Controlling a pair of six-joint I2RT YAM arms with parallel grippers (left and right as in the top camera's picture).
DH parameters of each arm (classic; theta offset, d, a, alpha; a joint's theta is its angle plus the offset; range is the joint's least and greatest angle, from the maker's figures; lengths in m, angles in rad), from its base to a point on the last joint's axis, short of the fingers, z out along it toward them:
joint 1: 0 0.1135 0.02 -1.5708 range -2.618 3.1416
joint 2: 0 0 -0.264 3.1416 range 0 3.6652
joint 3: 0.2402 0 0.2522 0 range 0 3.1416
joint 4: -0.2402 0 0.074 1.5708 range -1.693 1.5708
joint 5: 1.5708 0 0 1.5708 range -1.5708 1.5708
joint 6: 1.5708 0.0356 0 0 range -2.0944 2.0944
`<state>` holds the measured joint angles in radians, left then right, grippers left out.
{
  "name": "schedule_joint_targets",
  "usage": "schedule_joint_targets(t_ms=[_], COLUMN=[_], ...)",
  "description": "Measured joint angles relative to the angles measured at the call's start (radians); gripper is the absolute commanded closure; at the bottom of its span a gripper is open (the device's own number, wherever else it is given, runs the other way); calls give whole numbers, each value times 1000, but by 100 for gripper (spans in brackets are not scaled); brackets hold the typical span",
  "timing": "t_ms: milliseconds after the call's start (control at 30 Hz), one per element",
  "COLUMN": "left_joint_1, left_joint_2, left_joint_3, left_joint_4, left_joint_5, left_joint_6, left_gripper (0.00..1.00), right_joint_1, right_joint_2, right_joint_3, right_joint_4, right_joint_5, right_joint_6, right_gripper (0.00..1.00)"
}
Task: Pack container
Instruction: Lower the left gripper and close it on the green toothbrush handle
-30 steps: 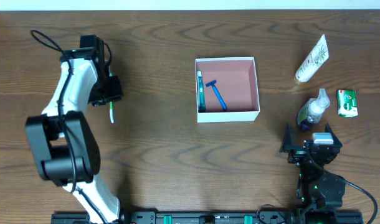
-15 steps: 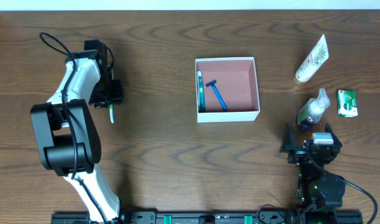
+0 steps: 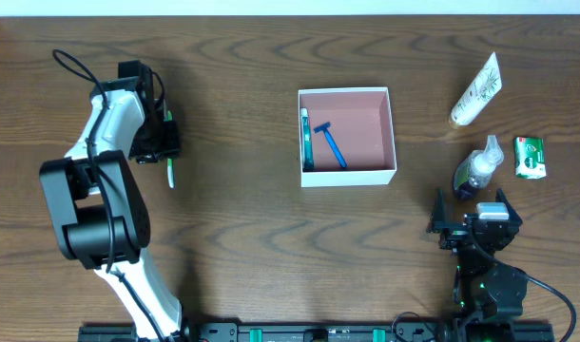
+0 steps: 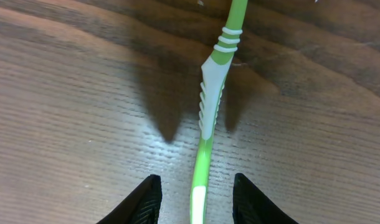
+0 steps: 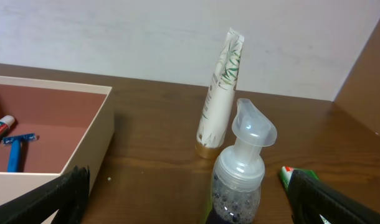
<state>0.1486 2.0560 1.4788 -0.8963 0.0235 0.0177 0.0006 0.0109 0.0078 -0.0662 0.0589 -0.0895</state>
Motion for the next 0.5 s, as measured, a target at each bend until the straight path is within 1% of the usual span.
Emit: schedule_joint_targets(t_ms=[500], left_joint_1=[0], left_joint_2=[23], left_joint_3=[0], left_joint_4=[16], left_joint_5=[0], left_joint_6=[14], left_gripper=[62], right_joint_1=[0], right_joint_2=[0], right_joint_3=[0], right_joint_4=[0], right_joint_5=[0], right_joint_6=[0], right_gripper=[1])
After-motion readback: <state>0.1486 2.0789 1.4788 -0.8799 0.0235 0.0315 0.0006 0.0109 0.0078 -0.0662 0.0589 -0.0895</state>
